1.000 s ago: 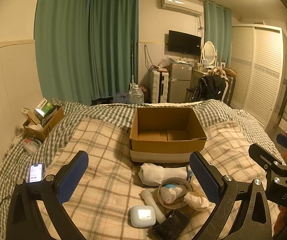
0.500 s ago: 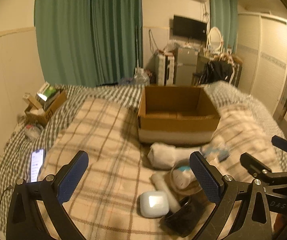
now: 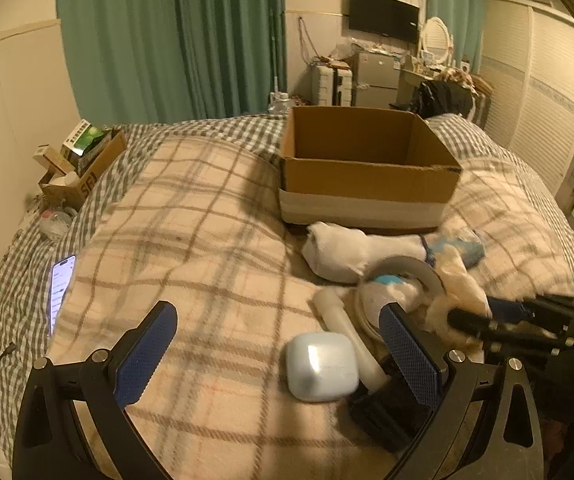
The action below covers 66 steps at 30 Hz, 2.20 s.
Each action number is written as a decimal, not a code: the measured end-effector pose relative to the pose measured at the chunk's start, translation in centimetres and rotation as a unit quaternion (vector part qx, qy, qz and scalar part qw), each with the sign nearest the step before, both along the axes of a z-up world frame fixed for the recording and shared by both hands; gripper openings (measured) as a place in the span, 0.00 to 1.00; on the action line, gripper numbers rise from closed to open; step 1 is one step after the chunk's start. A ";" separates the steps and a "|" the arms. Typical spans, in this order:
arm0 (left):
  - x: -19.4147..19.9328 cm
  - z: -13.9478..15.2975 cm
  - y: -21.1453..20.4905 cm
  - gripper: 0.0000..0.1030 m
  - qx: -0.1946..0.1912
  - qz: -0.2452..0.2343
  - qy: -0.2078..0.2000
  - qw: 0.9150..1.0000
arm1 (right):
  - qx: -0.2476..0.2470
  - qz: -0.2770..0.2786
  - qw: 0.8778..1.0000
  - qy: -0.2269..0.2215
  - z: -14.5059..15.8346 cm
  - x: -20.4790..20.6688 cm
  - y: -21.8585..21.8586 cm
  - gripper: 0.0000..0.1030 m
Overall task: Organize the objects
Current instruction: 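Grasp the white lace cloth with the right gripper while the left grasps the black object, then carry the lace cloth and black object into the cardboard box and open both grippers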
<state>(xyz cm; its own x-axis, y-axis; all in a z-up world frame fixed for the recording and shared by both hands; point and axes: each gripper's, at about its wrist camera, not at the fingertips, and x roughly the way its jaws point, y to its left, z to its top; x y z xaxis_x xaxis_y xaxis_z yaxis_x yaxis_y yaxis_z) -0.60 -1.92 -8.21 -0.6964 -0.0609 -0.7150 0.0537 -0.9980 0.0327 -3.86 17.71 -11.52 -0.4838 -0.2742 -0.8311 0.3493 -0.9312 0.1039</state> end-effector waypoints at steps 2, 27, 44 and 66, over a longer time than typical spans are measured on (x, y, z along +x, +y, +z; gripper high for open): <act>0.5 -0.2 0.6 0.99 -0.003 -0.007 -0.004 1.000 | 0.001 -0.003 1.000 0.017 0.9 0.8 0.3 0.22; 1.2 -2.1 6.4 0.28 0.011 -0.137 -0.068 0.988 | 0.001 -0.032 0.994 0.105 6.8 6.1 3.7 0.21; -1.6 3.4 5.7 0.11 0.075 -0.145 -0.026 0.986 | -0.012 -0.022 0.992 0.127 9.4 4.3 3.7 0.21; -20.9 9.6 4.7 0.07 0.056 -0.134 0.040 0.989 | 0.015 0.010 0.985 0.173 15.6 -14.5 0.1 0.21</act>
